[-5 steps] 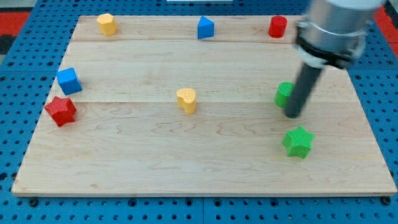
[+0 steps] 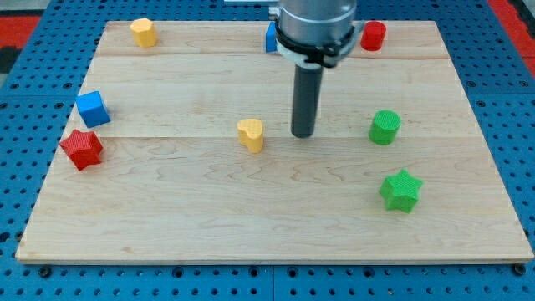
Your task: Move the yellow heart to the bottom center
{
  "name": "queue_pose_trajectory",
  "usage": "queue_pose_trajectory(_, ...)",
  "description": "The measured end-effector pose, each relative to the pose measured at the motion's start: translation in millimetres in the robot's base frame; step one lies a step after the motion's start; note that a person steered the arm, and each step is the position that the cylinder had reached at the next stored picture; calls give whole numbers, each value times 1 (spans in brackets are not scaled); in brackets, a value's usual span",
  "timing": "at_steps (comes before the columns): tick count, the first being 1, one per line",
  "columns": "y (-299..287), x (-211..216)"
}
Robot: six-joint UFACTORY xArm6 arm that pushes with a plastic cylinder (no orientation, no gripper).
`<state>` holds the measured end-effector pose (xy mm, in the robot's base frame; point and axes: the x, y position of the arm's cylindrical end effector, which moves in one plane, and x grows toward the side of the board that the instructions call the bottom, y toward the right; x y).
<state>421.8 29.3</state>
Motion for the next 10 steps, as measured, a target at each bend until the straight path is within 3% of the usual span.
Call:
queue_pose_trajectory(1, -71, -9)
queue_pose_trajectory(2, -82, 28)
queue_pose_trajectory(5, -20, 39)
queue_pose_trajectory(6, -20, 69)
queue_pose_trajectory(7, -70, 83)
queue_pose_trajectory(8, -53, 128)
queue_pose_trajectory(9, -50, 111)
queue_pose_trajectory(10, -72, 60)
